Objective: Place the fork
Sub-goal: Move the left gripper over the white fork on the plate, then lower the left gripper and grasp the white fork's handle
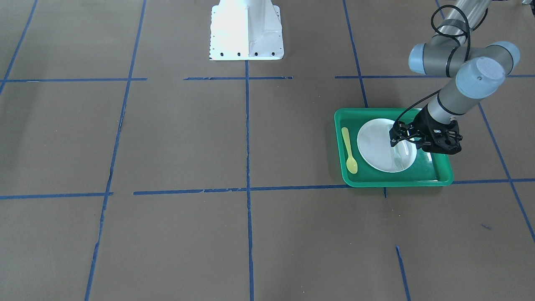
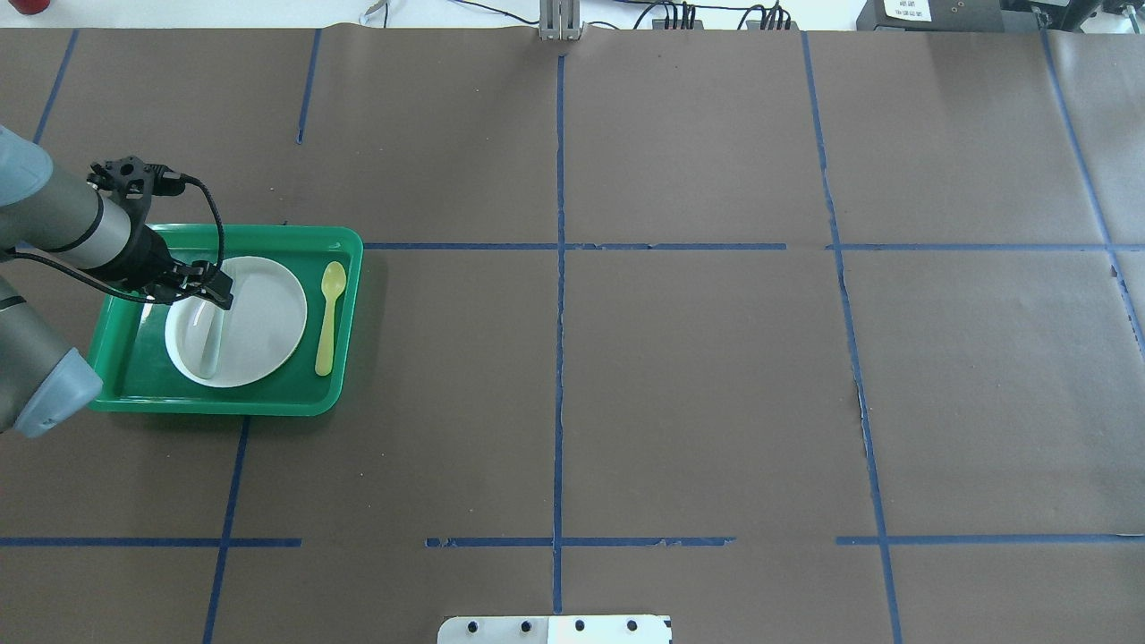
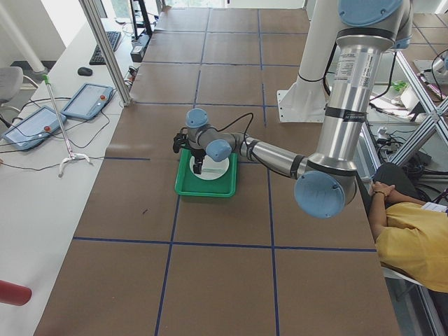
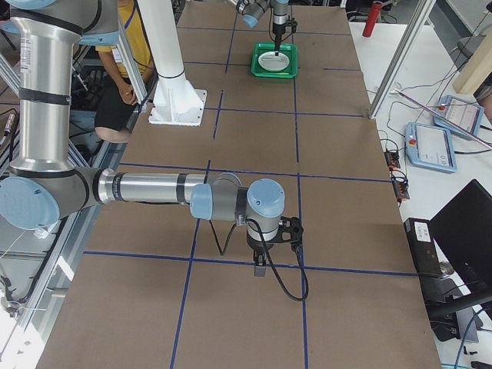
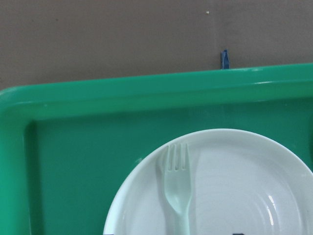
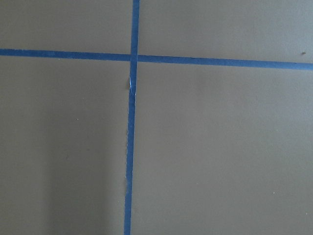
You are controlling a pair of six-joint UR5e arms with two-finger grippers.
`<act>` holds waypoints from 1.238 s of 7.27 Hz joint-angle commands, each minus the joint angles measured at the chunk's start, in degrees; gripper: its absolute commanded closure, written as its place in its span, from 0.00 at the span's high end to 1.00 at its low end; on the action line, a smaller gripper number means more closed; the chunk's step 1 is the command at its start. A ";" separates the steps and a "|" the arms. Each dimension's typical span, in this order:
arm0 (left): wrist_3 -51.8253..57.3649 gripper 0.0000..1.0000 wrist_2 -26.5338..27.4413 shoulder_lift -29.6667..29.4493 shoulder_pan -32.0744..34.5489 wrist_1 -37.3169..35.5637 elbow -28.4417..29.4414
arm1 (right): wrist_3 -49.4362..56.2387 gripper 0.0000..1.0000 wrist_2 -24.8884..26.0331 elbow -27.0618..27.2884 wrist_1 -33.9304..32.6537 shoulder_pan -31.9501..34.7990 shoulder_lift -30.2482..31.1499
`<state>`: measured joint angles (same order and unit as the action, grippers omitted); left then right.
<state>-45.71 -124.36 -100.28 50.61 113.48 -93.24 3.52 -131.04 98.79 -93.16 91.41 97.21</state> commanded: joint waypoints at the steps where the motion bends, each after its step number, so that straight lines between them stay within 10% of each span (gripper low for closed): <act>1: -1.04 0.82 -0.01 -2.01 -1.04 0.07 2.26 | 0.00 1.00 0.00 0.00 0.00 0.00 0.00; 7: -0.52 0.58 -0.01 -2.29 -2.00 0.25 3.85 | -0.09 1.00 0.00 0.00 0.00 0.00 0.00; 9: -0.86 0.04 -0.01 -2.20 -2.00 0.16 3.68 | -0.09 1.00 0.00 0.00 0.00 0.00 0.00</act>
<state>-46.31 -124.37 -102.55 48.61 113.66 -89.53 3.48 -131.04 98.79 -93.16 91.41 97.21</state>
